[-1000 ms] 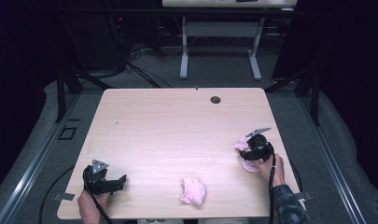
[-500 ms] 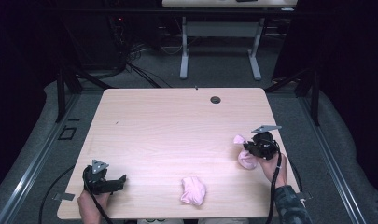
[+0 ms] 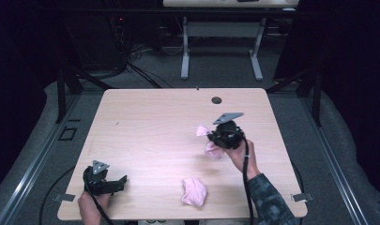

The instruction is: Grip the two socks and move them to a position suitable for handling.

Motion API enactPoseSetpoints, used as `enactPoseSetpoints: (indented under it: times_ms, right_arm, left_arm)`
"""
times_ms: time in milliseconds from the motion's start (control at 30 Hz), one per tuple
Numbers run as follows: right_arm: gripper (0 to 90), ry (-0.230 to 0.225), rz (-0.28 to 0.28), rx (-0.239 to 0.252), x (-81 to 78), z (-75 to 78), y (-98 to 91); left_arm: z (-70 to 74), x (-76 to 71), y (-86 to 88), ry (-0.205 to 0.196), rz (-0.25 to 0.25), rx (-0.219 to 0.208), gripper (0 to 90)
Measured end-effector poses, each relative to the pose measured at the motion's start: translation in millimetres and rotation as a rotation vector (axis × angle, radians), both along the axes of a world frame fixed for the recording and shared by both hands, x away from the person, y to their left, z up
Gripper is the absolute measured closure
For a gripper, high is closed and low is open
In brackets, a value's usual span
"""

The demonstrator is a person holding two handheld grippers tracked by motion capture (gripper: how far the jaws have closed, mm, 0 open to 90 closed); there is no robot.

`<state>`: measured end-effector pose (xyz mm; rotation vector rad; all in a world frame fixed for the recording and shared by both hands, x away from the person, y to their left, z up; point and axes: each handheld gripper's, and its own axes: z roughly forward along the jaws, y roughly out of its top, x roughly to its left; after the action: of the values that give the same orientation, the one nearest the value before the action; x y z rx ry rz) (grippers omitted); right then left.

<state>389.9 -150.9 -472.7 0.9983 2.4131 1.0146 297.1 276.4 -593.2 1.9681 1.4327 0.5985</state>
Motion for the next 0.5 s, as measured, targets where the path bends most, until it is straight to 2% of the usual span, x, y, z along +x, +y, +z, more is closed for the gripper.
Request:
enactPoseSetpoints:
  times_ms: [67, 133, 333, 433, 500]
  right_arm:
    - [80.4, 0.022, 0.023, -0.039, 5.3, -11.7, 19.3]
    - [80.2, 0.070, 0.050, -0.073, 13.1, -29.3, 35.8]
    - [78.3, 0.166, 0.080, -0.132, 25.5, -70.6, 59.5]
    - [64.5, 0.180, 0.074, -0.153, 27.5, -79.9, 62.9]
    - [55.3, 0.179, 0.074, -0.133, 26.6, -76.8, 59.4]
  left_arm:
    - [0.0, 0.0, 0.0, 0.000, 0.000, 0.000, 0.3]
    - [0.0, 0.0, 0.0, 0.000, 0.000, 0.000, 0.3]
    - [0.0, 0.0, 0.0, 0.000, 0.000, 0.000, 0.3]
    - [0.0, 0.0, 0.0, 0.000, 0.000, 0.000, 0.3]
    - [0.0, 0.0, 0.0, 0.000, 0.000, 0.000, 0.3]
